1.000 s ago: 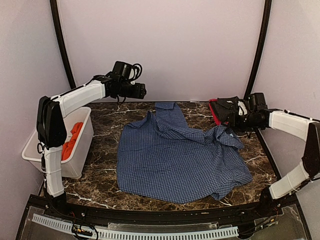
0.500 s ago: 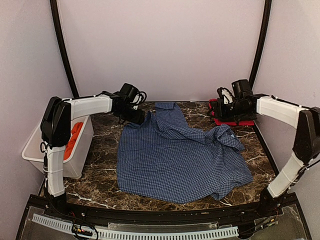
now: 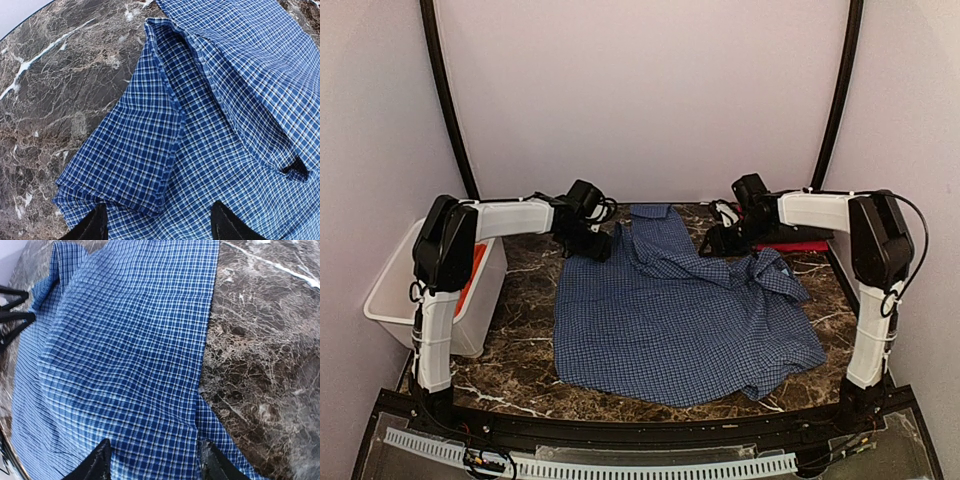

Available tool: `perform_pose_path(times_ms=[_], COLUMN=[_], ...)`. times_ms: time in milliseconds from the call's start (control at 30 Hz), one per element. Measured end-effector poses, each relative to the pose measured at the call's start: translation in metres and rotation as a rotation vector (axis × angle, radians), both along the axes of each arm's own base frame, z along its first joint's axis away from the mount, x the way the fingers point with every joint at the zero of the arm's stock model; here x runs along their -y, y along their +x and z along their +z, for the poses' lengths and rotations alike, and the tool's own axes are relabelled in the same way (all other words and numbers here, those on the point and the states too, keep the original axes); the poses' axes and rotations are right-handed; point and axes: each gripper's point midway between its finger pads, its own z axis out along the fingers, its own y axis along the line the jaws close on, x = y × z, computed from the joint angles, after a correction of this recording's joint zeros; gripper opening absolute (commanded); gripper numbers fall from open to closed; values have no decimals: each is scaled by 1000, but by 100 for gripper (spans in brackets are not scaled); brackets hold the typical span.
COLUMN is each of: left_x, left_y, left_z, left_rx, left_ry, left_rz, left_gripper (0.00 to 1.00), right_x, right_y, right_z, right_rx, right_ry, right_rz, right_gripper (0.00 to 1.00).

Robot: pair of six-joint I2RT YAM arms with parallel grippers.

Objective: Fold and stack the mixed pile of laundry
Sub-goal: Smooth out the crumpled shirt at the center of the board.

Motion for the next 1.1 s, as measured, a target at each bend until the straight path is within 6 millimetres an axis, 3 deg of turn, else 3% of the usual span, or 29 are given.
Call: perform_pose_path(times_ms=[200,367,567,600,633,667,700,733,867,1100], left_x=[3,6,4,3,2,1,0,-1,-2,-3], left_y=[5,16,18,18,18,17,17,17,17,16], left_z=[-4,-9,-19,-21,-23,-23,-24,-24,-25,-26], left_rx=[11,24,13,12,10,9,7,7,7,2], left_ry=[6,22,52,59,64,70,75,79,87,92], left_rz=[0,0,2,4,7,9,11,14,19,20], left_gripper=[57,59,55,54,54,55,56,57,62,62], right_x=[0,-1,0,0,0,1,1,2,7,12], right_y=[-1,0,-1,-1,-1,-1,-1,0,1,2], right_z=[-10,-6,-5,-6,-6,-6,-6,-7,-9,-13], right_rx=[-27,-24,-27,-26,-27,-27,-30,-29,-32,-70], right_ry=[-13,-11,-13,-15,-17,-20,-19,-25,-37,16], right_rz=[2,8,7,7,5,4,-3,-7,-21,-30], right_gripper=[19,15,0,0,13,33,45,49,59,51])
